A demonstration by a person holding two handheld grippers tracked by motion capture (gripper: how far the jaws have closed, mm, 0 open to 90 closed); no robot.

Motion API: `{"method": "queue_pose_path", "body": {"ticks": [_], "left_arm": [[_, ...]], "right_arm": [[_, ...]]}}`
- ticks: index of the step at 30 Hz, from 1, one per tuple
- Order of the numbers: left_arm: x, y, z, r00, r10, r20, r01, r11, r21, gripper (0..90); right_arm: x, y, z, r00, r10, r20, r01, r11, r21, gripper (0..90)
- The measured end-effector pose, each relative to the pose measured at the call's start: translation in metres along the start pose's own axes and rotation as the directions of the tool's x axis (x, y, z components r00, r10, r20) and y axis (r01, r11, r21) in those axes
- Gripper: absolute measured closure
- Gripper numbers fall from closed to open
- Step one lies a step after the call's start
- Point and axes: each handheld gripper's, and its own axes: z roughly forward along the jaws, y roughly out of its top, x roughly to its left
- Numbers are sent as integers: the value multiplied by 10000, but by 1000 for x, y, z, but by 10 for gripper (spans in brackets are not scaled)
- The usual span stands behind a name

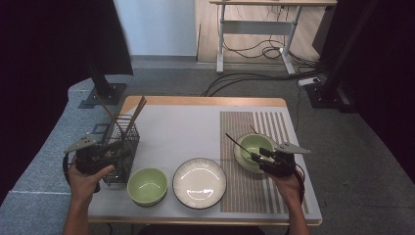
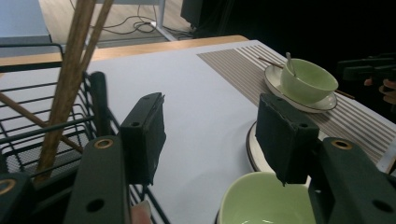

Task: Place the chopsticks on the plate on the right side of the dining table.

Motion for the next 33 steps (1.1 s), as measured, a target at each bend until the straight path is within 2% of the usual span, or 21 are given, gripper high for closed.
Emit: {"method": "queue_pose_path", "body": {"ticks": [7,18,21,27,33], "left_arm": [[12,2,-5,9996,-273,-70,272,9996,-92,425],[26,6,-6,9982,-393,-452,394,9992,16,427],[29,8,-6,9984,-379,-415,381,9993,58,426],[40,11,-9,9953,-559,-785,556,9984,-58,430],[48,14,-10,9936,-641,-929,642,9979,-14,431]], "right_arm": [[-1,-1,1,10000,19,30,-19,10000,83,540],[0,-1,1,10000,-27,81,26,9999,118,540],[-1,-2,2,10000,-24,90,23,9999,127,540],[-1,-2,3,9999,-28,100,26,9999,161,540],[0,-2,3,9999,-52,98,50,9998,204,540]]}}
